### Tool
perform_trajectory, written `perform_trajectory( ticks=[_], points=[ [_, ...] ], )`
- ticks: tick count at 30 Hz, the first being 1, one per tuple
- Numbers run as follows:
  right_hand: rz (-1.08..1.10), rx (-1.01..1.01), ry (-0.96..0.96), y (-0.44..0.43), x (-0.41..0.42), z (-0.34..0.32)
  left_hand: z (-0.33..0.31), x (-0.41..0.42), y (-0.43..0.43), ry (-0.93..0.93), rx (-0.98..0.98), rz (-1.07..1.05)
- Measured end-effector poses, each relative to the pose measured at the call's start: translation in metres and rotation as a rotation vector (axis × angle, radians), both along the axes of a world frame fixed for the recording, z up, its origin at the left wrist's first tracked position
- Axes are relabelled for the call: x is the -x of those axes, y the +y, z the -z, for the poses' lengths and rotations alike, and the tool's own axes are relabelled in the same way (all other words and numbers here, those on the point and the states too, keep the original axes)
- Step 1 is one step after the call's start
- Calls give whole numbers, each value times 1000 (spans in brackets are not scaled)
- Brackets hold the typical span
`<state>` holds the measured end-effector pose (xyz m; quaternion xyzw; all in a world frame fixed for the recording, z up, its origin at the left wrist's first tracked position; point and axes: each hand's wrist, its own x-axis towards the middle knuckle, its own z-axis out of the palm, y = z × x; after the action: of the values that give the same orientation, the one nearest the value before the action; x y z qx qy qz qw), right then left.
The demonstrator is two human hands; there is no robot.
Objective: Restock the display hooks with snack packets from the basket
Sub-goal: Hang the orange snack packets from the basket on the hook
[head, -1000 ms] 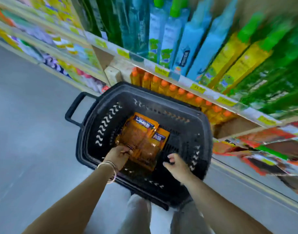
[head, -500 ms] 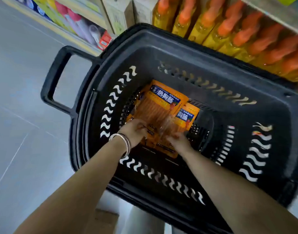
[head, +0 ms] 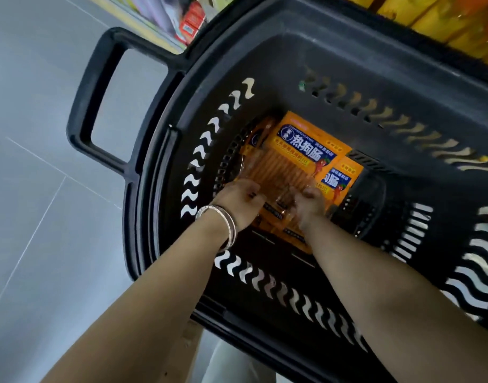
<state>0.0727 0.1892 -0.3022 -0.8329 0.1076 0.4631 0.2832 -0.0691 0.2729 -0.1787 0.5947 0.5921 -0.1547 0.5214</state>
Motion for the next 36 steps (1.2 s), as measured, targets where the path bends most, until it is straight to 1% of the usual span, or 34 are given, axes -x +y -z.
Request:
perform_trajectory(
  ticks=[2,3,5,7,10,12,14,15,16,18,20,21,22,25,27,29,32,36],
  points=[
    [33,-25,-43,-16,-5,-7,0,0,-1,-8,2,11],
    [87,-60,-20,-25,-9,-14,1,0,-1,-14,7,16],
    [175,-151,90,-41,-20,-29,2,0,-2,-8,15,2],
    [185,-225,262,-54,-28,-47,4,2,-2,23,20,-26],
    [44,-285,499,-64,-33,-64,5,3,-1,54,62,-54],
    [-61,-325,633,-61,-31,-74,5,2,1,-3,128,-84],
    [-201,-327,705,-50,-27,-79,6,4,2,-37,165,-139],
    [-238,-310,703,-44,-24,-81,6,6,4,-27,151,-179],
    [-245,-292,658,-38,-23,-77,7,8,5,-11,118,-216],
    [-185,-251,445,-28,-25,-60,8,12,8,35,32,-242],
    [-38,-186,206,-20,-30,-41,9,15,10,97,-19,-222],
    [24,-160,143,-17,-33,-31,10,17,10,123,-22,-219],
    [62,-147,129,-14,-36,-22,11,18,10,134,-11,-221],
    [102,-124,204,2,-36,-5,14,20,9,136,32,-226],
    [76,-61,237,13,-33,2,15,20,8,151,35,-236],
    [34,-28,207,22,-28,4,15,20,7,148,32,-256],
    [40,-74,199,19,-17,-4,14,18,7,81,74,-294],
    [188,-159,189,-18,-13,-37,-2,7,6,-31,196,-299]
  ],
)
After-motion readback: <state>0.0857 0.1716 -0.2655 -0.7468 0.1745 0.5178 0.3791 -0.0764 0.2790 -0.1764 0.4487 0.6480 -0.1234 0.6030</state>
